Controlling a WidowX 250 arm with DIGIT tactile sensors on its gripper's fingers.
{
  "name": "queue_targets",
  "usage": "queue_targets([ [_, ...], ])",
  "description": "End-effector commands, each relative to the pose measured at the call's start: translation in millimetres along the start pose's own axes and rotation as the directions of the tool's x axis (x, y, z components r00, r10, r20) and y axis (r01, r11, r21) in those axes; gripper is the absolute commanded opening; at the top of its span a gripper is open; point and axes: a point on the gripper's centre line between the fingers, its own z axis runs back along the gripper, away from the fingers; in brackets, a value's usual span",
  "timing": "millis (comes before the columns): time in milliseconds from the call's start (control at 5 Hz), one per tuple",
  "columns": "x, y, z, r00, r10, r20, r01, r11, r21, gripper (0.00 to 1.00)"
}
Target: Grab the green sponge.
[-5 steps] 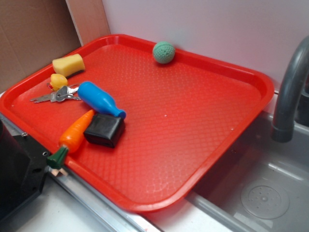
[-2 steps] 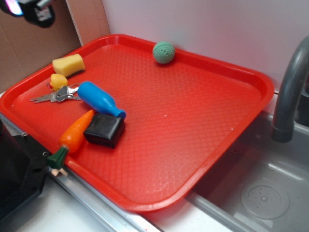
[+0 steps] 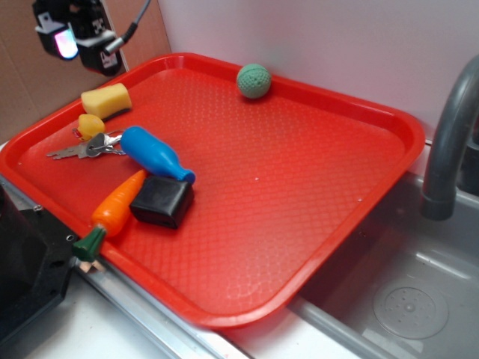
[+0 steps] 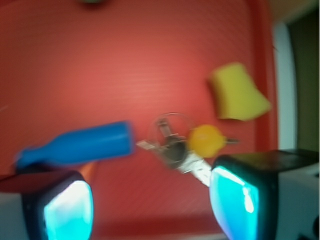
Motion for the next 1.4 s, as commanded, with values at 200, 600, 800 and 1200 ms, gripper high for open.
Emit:
queue_targets([
  [200,35.2,23.7,-37.3,0.907,-0.413,0.086,0.409,0.911,0.06,1.0],
  [600,41.9,42.0,-63.3,0.908,-0.4,0.124,0.392,0.916,0.086,1.0],
  [800,15.0,65.9,-86.0,0.916,-0.384,0.119,0.375,0.923,0.09,1.0],
  [1200,-26.9,77.1,-106.3,0.942,-0.331,0.063,0.323,0.94,0.11,0.0],
])
